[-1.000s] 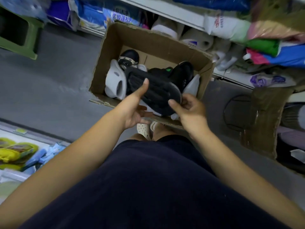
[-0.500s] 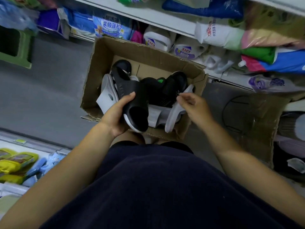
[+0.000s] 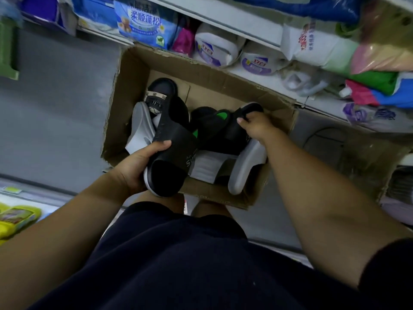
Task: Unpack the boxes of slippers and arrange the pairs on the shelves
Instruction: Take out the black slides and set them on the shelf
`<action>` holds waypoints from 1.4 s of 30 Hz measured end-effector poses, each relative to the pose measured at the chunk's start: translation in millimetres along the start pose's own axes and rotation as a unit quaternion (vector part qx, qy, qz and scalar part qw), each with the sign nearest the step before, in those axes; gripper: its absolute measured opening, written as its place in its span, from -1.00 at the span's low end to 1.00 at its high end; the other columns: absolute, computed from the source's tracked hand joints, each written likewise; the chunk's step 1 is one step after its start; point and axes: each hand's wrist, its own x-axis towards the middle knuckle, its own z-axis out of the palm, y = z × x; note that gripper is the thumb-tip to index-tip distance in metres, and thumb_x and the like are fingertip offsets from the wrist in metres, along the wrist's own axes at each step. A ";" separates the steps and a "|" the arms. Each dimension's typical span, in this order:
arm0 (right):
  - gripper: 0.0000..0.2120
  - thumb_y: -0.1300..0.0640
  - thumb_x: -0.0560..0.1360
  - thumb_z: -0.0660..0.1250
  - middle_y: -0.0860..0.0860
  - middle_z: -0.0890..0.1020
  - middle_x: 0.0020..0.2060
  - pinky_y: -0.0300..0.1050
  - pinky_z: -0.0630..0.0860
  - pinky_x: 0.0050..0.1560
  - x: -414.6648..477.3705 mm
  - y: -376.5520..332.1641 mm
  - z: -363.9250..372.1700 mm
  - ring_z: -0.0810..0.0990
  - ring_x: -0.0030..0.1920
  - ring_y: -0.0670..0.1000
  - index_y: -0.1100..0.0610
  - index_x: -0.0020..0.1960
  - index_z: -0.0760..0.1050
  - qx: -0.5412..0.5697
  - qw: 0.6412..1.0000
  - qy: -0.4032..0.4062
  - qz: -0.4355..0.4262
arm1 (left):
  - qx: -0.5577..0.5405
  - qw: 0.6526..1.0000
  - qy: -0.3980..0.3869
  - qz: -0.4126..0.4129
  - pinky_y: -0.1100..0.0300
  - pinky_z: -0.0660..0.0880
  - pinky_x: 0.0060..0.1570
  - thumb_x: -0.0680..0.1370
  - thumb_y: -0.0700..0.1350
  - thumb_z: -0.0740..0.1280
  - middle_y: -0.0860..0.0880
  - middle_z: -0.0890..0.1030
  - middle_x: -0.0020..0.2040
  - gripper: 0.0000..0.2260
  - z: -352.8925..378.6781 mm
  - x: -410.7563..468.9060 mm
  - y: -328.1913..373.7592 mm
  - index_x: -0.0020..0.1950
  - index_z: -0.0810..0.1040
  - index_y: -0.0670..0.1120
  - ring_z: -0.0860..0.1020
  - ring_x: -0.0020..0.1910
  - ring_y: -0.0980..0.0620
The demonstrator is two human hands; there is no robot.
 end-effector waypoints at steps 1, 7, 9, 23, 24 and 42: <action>-0.47 -0.17 0.61 0.25 0.16 0.51 0.37 0.20 0.38 0.39 -5.5 -3.0 -0.5 0.45 0.38 0.25 0.18 0.41 0.46 -0.010 0.999 0.024 -0.021 | -0.002 1.000 0.005 0.003 -0.01 0.56 0.04 0.44 0.01 0.40 -0.18 0.73 -0.01 -0.61 -1.5 0.4 2.4 0.22 0.56 -0.13 0.73 -0.11 -0.10; -0.77 0.03 0.57 0.41 0.05 0.61 -0.13 0.06 0.53 0.17 -66.1 -17.1 -3.6 0.60 0.01 0.12 0.20 0.06 0.63 0.065 0.986 0.115 -0.101 | -0.004 1.000 0.006 0.011 0.00 0.60 0.06 0.47 0.01 0.40 -0.19 0.70 0.11 -0.57 1.0 -8.5 10.0 0.29 0.55 -0.14 0.71 0.00 -0.12; -0.80 0.05 0.57 0.40 -0.03 0.58 -0.16 -0.09 0.49 0.04 -90.5 -21.1 -5.9 0.59 -0.04 0.03 0.18 0.07 0.63 0.091 0.976 0.152 -0.126 | -0.003 1.000 0.002 0.024 -0.04 0.58 0.11 0.44 0.02 0.45 -0.20 0.70 0.13 -0.51 5.0 -13.3 10.1 0.32 0.54 -0.14 0.70 0.04 -0.14; -0.72 -0.03 0.54 0.43 0.09 0.69 -0.09 -0.04 0.59 -0.05 -196.1 34.0 -29.4 0.66 -0.07 0.02 0.18 0.09 0.61 0.380 0.873 0.307 -0.010 | -0.130 0.983 -0.020 0.131 -0.16 0.62 0.10 0.47 0.02 0.40 -0.23 0.67 0.19 -0.60 32.7 -50.8 -47.4 0.26 0.58 -0.10 0.70 0.07 -0.18; -0.71 -0.01 0.56 0.42 0.18 0.69 0.00 0.08 0.64 -0.02 -194.2 42.0 -19.6 0.67 0.01 0.10 0.20 0.14 0.61 0.438 0.855 0.274 0.042 | -0.147 0.980 -0.021 0.136 -0.18 0.62 0.07 0.47 0.01 0.41 -0.24 0.67 0.18 -0.59 32.8 -52.6 -53.8 0.27 0.57 -0.10 0.70 0.05 -0.19; -0.44 0.01 0.45 0.48 0.16 0.62 0.21 0.14 0.61 0.18 -298.9 68.1 81.9 0.65 0.17 0.15 0.17 0.37 0.41 0.559 0.827 -0.054 -0.024 | -0.035 0.975 -0.162 0.150 -0.13 0.61 0.14 0.61 -0.20 0.32 -0.21 0.52 0.41 -0.52 37.7 -37.2 -118.6 0.54 0.36 -0.12 0.58 0.30 -0.18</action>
